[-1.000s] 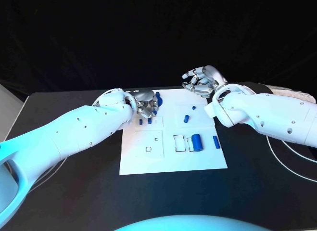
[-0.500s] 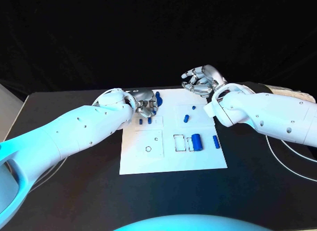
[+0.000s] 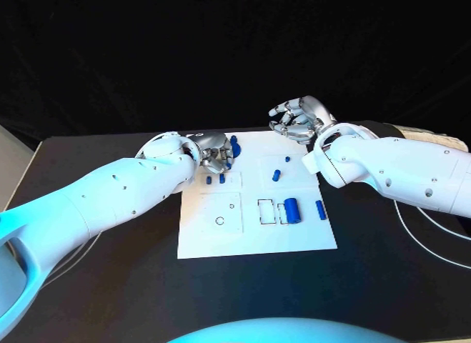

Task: Assemble the parts on the task board

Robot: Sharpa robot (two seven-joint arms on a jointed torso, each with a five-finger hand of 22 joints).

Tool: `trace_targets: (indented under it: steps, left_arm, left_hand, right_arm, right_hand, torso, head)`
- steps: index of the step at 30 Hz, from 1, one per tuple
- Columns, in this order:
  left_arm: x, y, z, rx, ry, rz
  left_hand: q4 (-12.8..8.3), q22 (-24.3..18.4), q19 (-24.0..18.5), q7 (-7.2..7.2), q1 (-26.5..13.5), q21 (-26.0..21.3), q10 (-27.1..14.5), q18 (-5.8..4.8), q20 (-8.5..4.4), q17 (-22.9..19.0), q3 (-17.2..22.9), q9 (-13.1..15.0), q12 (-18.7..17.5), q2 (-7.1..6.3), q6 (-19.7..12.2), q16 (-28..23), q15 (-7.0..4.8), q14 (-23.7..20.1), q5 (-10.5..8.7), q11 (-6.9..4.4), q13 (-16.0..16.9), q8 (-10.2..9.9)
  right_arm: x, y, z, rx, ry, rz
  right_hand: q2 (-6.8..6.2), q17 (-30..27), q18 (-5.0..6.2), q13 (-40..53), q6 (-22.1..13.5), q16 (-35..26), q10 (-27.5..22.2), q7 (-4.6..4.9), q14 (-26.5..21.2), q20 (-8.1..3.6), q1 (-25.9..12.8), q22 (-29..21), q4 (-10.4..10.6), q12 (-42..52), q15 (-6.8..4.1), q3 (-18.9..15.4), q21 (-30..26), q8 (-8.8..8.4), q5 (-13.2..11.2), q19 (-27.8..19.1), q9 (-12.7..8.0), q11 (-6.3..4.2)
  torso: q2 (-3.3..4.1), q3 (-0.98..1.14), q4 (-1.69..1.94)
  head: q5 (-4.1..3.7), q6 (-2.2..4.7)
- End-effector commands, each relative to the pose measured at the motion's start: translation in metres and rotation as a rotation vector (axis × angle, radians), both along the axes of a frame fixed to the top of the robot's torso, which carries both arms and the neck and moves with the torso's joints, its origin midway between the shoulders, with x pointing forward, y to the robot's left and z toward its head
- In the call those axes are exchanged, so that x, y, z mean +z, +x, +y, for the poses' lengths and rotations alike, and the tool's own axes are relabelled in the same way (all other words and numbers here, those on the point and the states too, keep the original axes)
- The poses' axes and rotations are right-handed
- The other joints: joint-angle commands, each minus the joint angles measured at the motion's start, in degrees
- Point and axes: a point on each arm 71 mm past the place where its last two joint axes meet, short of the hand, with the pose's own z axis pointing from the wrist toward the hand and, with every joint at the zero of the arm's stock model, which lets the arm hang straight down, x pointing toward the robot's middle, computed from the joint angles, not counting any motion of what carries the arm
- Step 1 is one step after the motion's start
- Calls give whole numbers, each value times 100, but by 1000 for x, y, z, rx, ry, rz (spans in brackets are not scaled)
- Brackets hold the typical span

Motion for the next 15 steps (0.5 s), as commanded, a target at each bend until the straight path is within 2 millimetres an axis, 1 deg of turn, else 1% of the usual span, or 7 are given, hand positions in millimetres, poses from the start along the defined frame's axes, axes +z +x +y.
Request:
trace_targets:
  steps: [1,4,10,13,15]
  left_arm:
    - [1,-2,0,3,-69,14]
    - [2,-4,2,6,-101,19]
    - [12,-5,8,19,-164,28]
    - [18,-5,12,28,-185,35]
    - [21,-5,15,31,-192,40]
  left_hand:
    - [-34,44,45,11,-74,59,73,-81,31,19,1,16,-63,10,48,16,24,46,-4,3,7,-29]
    - [-42,52,48,17,-83,70,118,-81,36,13,7,38,-157,11,72,18,30,53,-4,10,-7,-51]
    - [-51,62,50,22,-99,83,180,-81,43,-2,15,70,-311,7,94,19,37,57,-4,20,-27,-93]
    - [-53,57,44,26,-108,81,193,-80,46,-16,13,82,-369,1,99,17,42,53,-4,26,-35,-109]
    - [-53,57,44,26,-108,81,193,-80,46,-16,13,82,-369,1,99,17,42,53,-4,26,-35,-109]
  right_arm:
    - [0,0,1,11,-3,2]
    - [0,0,1,10,-4,3]
    - [0,0,-1,8,-5,4]
    - [0,0,-2,6,-5,5]
    - [0,0,-2,5,-6,6]
  right_hand:
    - [-3,790,86,-5,8,-23,-24,14,420,-52,-64,25,13,-25,-24,33,-30,37,20,115,9,1]
    - [-3,790,86,-5,8,-23,-24,14,420,-52,-64,25,13,-25,-24,33,-30,37,20,115,9,1]
    - [-3,790,86,-5,8,-23,-24,14,420,-52,-64,25,13,-25,-24,33,-30,37,20,115,9,1]
    - [-3,790,86,-5,8,-23,-24,14,420,-52,-64,25,13,-25,-24,33,-30,37,20,115,9,1]
    - [-3,790,86,-5,8,-23,-24,14,420,-52,-64,25,13,-25,-24,33,-30,37,20,115,9,1]
  torso:
    - [-5,-1,1]
    - [-8,2,1]
    - [-21,-3,13]
    - [-26,-3,19]
    - [-32,-7,29]
  head:
    - [-6,4]
    - [-1,12]
    - [-12,14]
    - [-5,13]
    - [0,13]
